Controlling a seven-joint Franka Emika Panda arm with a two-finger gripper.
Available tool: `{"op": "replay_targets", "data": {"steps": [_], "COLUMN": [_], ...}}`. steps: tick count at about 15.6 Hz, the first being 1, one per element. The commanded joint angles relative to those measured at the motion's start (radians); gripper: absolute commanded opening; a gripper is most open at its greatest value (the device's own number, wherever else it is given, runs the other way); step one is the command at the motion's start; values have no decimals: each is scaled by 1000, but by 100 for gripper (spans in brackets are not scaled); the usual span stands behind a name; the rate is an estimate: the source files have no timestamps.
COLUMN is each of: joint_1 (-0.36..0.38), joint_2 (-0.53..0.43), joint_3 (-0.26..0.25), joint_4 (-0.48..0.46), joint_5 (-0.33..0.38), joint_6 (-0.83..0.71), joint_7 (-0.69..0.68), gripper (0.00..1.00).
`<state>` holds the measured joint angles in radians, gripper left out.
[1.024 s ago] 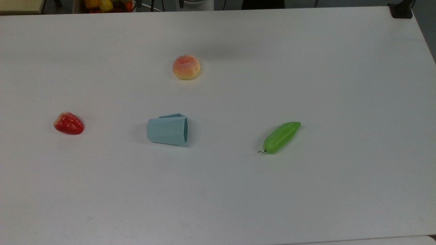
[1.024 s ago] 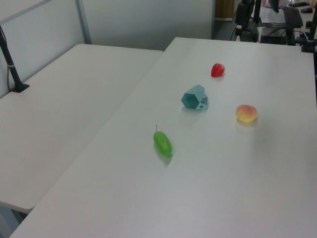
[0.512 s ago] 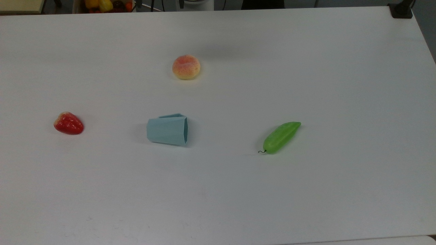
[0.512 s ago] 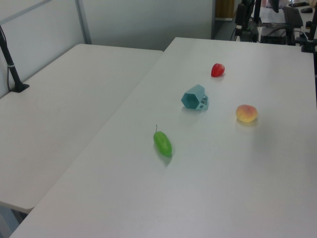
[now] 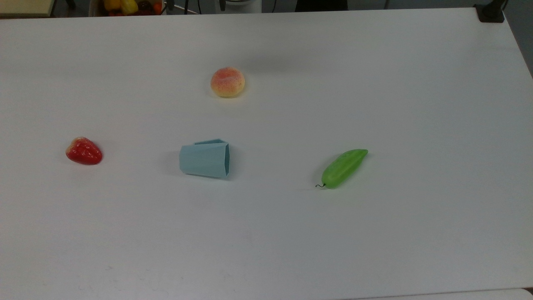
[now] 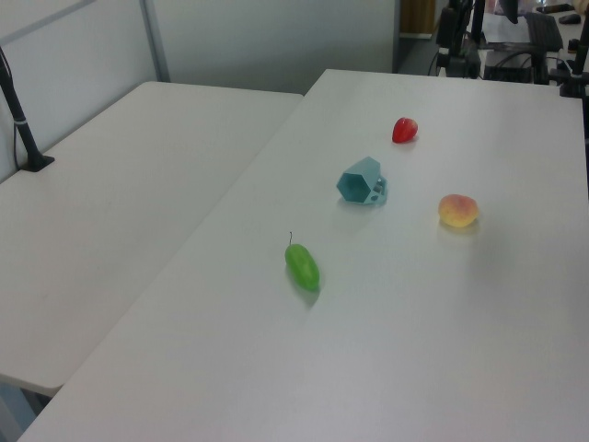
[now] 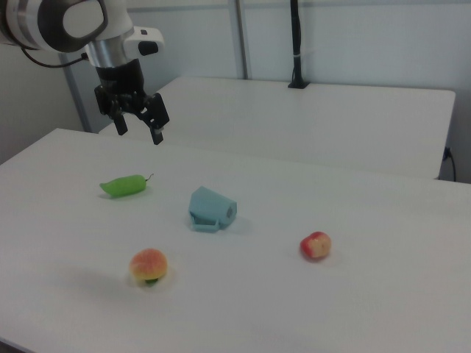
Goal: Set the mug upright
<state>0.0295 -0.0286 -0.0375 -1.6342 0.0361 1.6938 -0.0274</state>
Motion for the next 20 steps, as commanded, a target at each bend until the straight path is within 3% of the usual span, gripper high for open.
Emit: {"op": "replay_targets", "data": {"steps": [1,10,13,16,20], "joint_1": [7,9,10,21,108], "joint_2": [7,16,71,162,203], "joint_3": [-4,-2,4,8,8], "joint_4": [-3,13,45,149,168], "joint_5": [13,15,-8,-92,-241], "joint_6": [23,20,23,21,50], "joint_7": [-14,-18,-19,-12,13], "gripper": [100,100,100,100,100]}}
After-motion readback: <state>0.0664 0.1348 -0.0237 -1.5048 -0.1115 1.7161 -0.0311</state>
